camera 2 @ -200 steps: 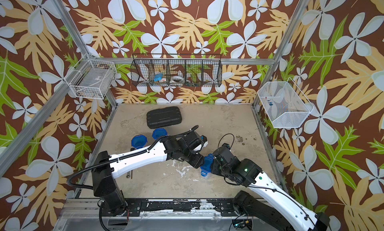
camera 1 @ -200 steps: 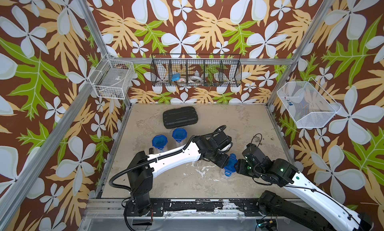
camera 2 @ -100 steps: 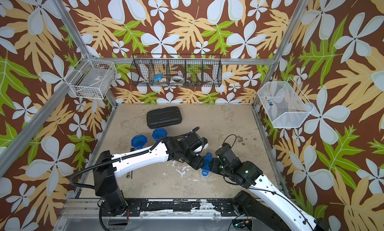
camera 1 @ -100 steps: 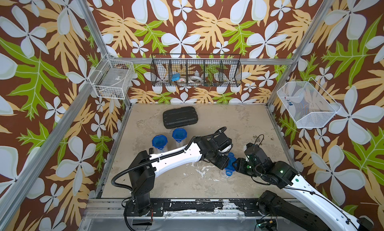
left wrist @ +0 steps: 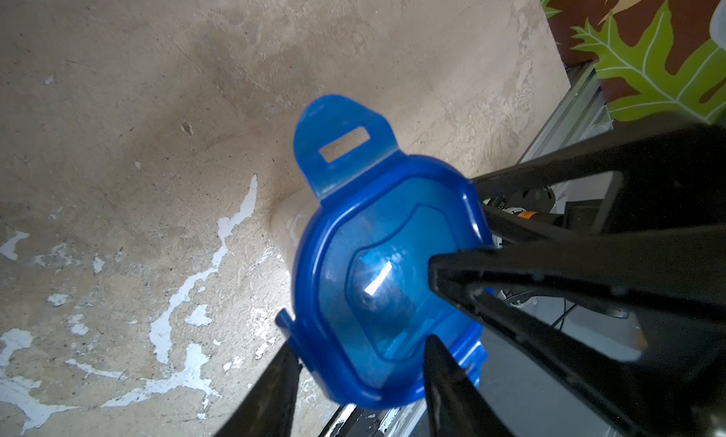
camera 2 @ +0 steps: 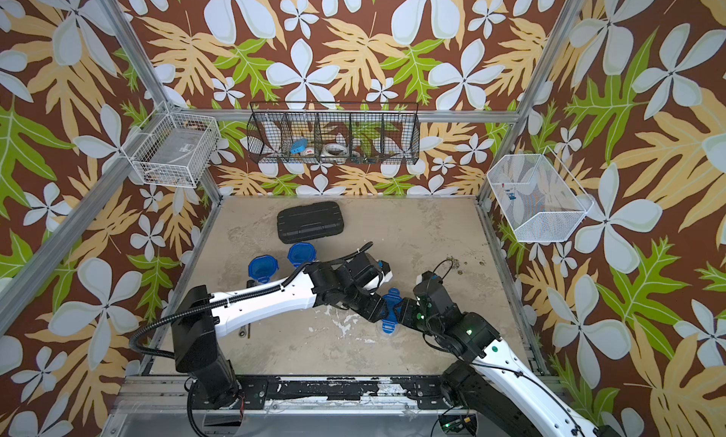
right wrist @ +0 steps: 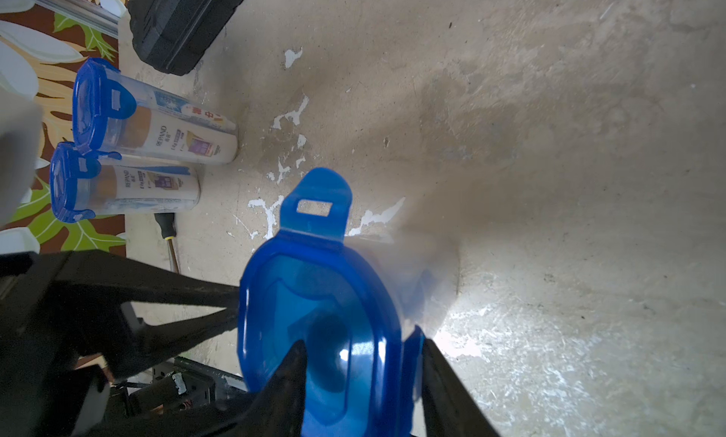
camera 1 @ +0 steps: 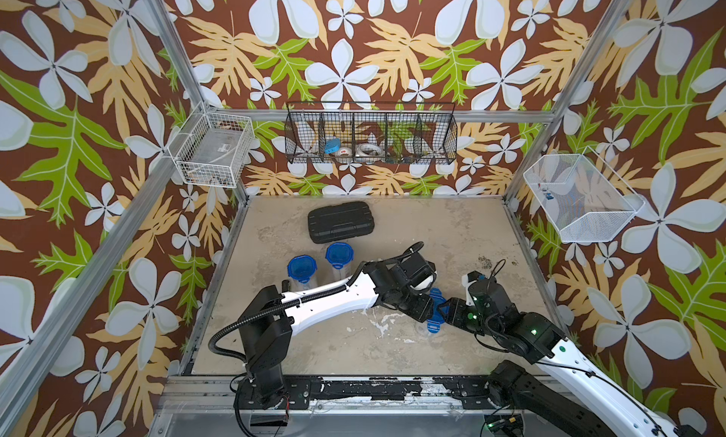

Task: Pack away toiletry kits
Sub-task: Close the fastener on the container.

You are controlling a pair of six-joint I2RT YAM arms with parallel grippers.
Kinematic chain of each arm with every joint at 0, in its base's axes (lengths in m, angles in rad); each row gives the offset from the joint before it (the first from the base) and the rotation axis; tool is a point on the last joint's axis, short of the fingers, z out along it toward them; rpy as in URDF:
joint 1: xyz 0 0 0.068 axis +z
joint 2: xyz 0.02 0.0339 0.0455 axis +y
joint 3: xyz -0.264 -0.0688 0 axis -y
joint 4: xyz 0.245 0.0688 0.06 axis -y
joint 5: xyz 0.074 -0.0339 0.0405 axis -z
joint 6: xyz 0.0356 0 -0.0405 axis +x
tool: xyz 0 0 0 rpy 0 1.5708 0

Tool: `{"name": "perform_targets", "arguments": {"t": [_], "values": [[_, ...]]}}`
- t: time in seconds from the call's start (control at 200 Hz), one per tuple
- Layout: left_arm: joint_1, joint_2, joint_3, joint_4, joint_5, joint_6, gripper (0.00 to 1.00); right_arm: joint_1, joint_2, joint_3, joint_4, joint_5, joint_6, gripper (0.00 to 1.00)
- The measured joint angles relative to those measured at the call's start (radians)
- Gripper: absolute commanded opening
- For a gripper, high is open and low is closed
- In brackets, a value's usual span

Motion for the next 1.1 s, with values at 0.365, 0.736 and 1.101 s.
{"name": "perform_targets", "arguments": {"t": [0.365, 0.736, 1.101], "values": [[0.018, -0.025, -0.051, 0.057, 0.061, -0.041, 0.51, -0.012, -0.006, -0.006, 0.012, -0.01, -0.031, 0.47], [0.045, -0.06, -0.103, 0.1, 0.148, -0.063, 0.51, -0.022, -0.032, -0.023, 0.015, -0.033, -0.054, 0.48], [0.045, -0.09, -0.174, 0.188, 0.198, -0.093, 0.53, -0.022, -0.04, -0.022, 0.007, -0.039, -0.065, 0.49]]}}
